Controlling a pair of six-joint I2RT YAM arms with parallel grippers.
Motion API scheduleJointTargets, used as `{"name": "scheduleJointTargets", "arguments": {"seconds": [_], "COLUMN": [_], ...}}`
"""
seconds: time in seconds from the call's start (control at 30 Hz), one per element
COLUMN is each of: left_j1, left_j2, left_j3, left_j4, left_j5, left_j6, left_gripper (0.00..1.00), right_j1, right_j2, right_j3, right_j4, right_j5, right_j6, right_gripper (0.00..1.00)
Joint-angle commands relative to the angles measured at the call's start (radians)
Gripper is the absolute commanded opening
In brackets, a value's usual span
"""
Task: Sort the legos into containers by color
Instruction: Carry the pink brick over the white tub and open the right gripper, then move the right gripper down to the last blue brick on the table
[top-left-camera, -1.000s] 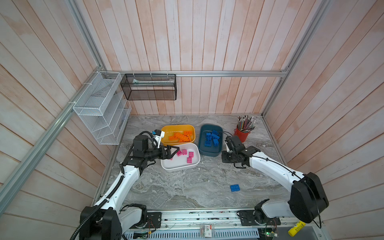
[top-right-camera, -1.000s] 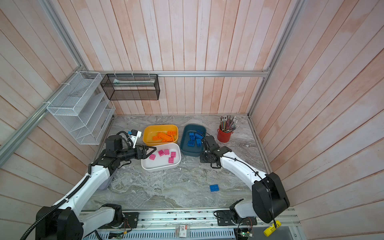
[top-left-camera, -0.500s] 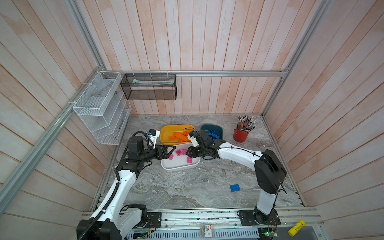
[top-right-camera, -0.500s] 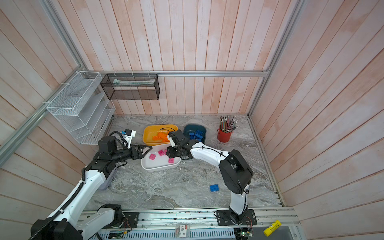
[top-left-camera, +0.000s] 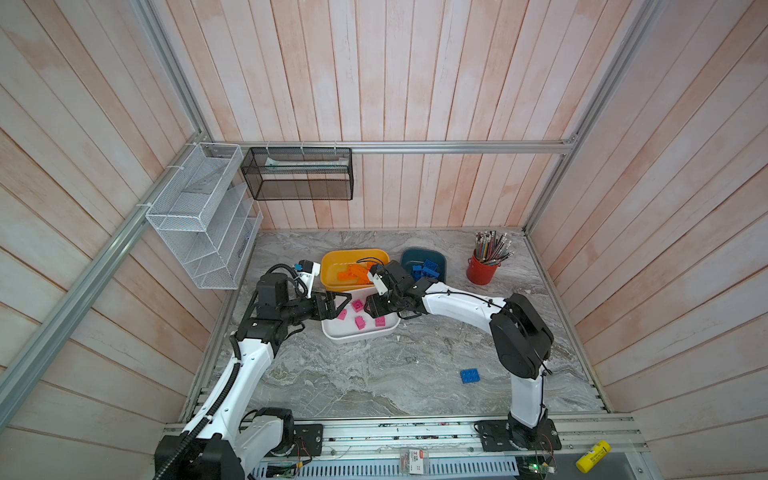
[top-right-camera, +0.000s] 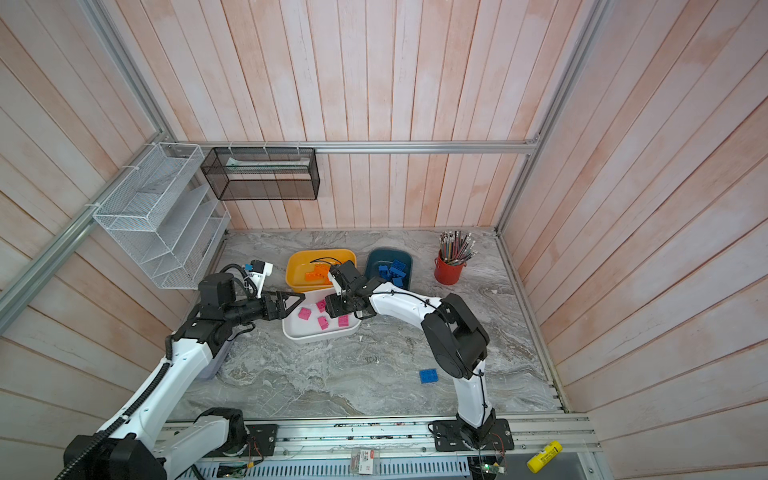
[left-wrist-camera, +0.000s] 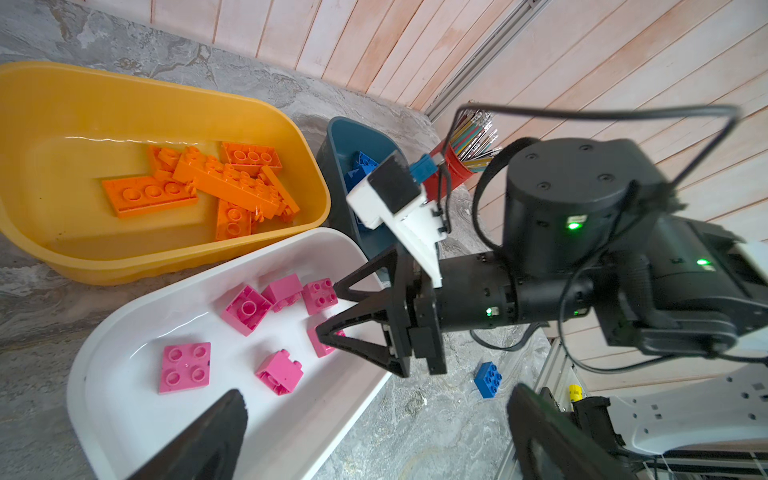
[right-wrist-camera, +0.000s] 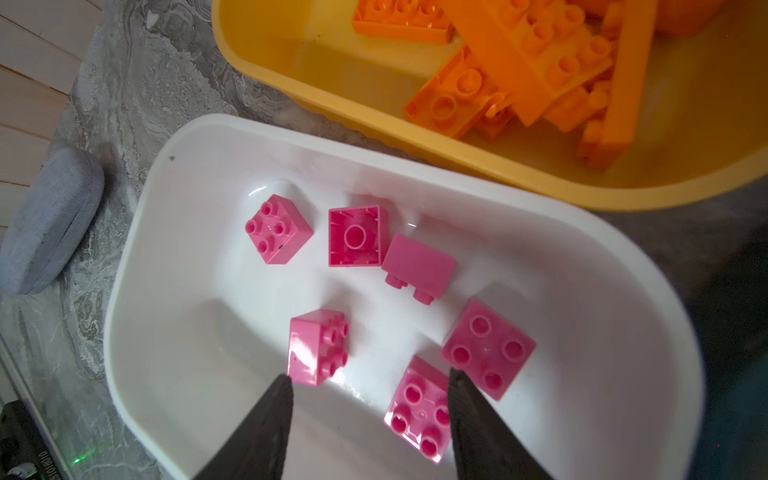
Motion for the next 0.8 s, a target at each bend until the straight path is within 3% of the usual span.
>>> {"name": "scheduleJointTargets", "arguments": {"seconds": [0.0,0.13,0.4,0.77], "left_j1": [0.007,0.006,-0.071,-0.205], "left_j2": [-0.002,-0.004,0.007,0.057], "left_j3": [-0.011,-0.021,-0.054,-0.081], "left_j4": [0.014,0.039,0.105,0.196], "left_j5": [0.018,0.053,0.075,0.067], "left_j6": [0.012,-0.015,-0.074,-0.13], "left_gripper": [1.0,1.0,1.0,1.0], "right_j1": [-0.022,-0.059,-0.059,-0.04], "right_j2": [-0.159,-0.343,-0.663,-0.863], "right_j3": [-0.049,-0.196,-0.488,-0.738], "right_j4": [-0.091,-0.222,-0.45,-0.507], "right_j5": [0.099,0.182,0.301,0.304], "right_j6": [-0.036,0.007,0.265,0.667], "right_gripper": [0.63,0.65,0.68,0.73]}}
